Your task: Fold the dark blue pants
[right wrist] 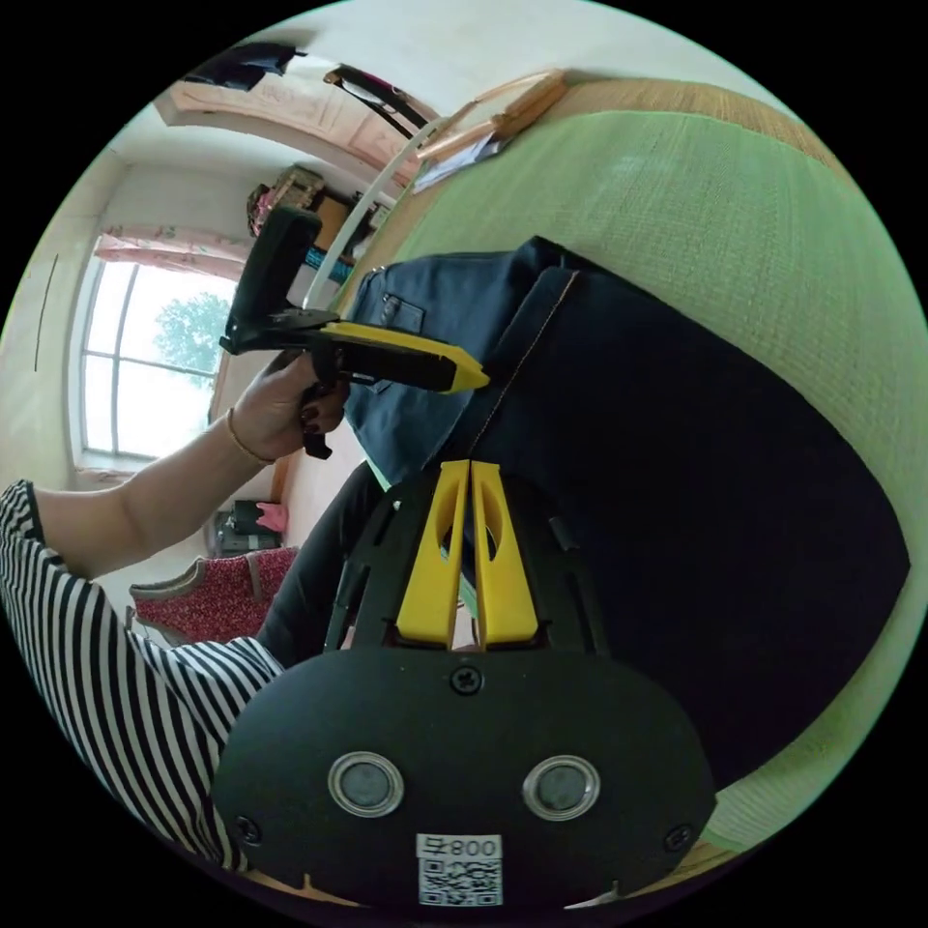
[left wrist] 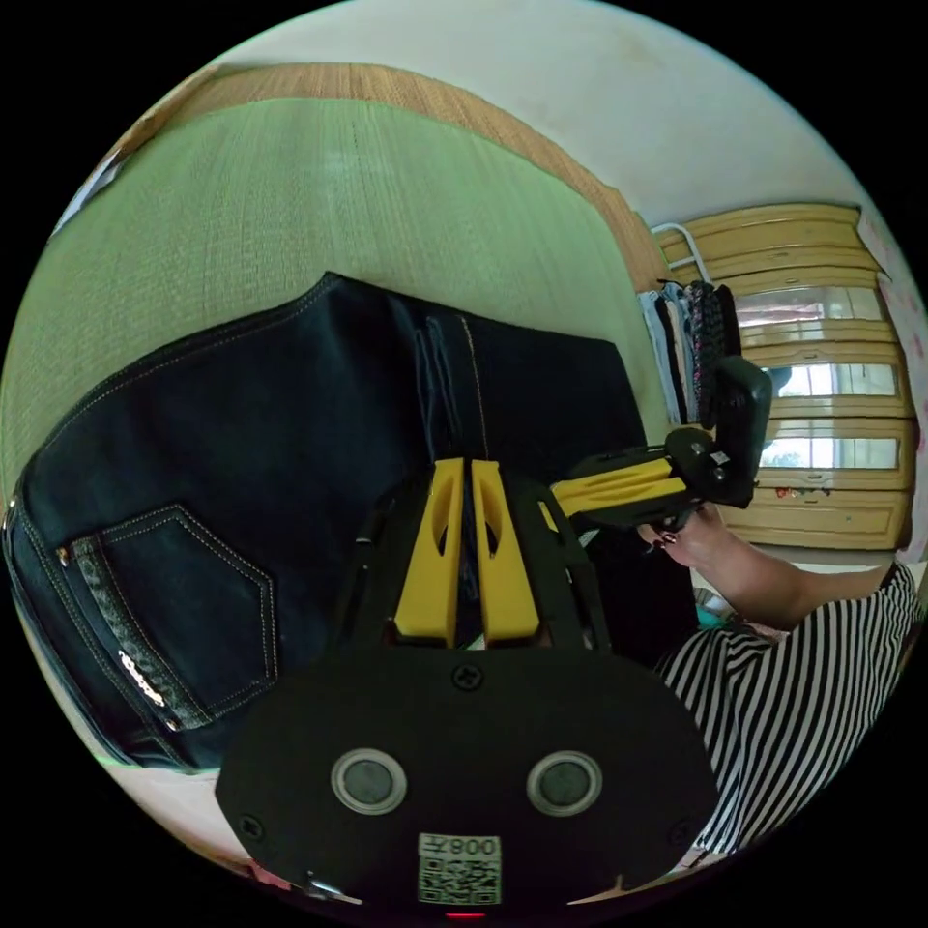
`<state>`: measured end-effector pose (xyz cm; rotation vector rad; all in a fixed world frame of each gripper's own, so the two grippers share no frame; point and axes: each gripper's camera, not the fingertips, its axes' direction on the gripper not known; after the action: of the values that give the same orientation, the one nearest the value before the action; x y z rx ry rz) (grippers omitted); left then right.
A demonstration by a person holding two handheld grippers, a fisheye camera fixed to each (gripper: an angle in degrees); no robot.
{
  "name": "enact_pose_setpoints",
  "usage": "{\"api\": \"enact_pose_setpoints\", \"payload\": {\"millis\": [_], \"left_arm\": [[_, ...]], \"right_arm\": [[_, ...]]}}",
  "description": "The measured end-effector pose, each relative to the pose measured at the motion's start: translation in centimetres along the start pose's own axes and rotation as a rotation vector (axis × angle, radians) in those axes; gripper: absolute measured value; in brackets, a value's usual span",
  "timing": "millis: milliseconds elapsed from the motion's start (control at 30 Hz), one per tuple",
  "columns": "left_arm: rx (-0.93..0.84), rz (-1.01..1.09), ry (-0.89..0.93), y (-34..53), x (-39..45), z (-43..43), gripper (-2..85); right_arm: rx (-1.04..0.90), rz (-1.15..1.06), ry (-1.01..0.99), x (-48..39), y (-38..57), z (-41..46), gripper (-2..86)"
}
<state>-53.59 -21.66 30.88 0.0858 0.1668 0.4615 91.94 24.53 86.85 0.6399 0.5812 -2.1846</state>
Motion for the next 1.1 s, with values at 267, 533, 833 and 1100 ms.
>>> {"api": "enact_pose_setpoints", "payload": {"millis": [267, 533, 833, 1100], "left_arm": [[0.151, 0.034, -0.14, 3.2, 3.7, -1.3, 0.4], [0.046, 0.082, -0.189, 4.1, 6.5, 2.4, 0.1], [0.004, 0.104, -0.274, 7.5, 11.0, 4.7, 0.0], [0.032, 0.093, -0.257, 8.7, 14.5, 5.3, 0.0]], "right_arm": [[-0.051, -0.03, 0.028, -0.9, 0.4, 1.8, 0.1], [-0.044, -0.076, 0.182, -5.7, 1.0, 0.8, 0.2], [-0.059, -0.09, 0.133, -9.8, 2.0, -1.9, 0.1], [-0.009, -0.029, 0.112, -10.7, 4.1, -9.5, 0.1]]}}
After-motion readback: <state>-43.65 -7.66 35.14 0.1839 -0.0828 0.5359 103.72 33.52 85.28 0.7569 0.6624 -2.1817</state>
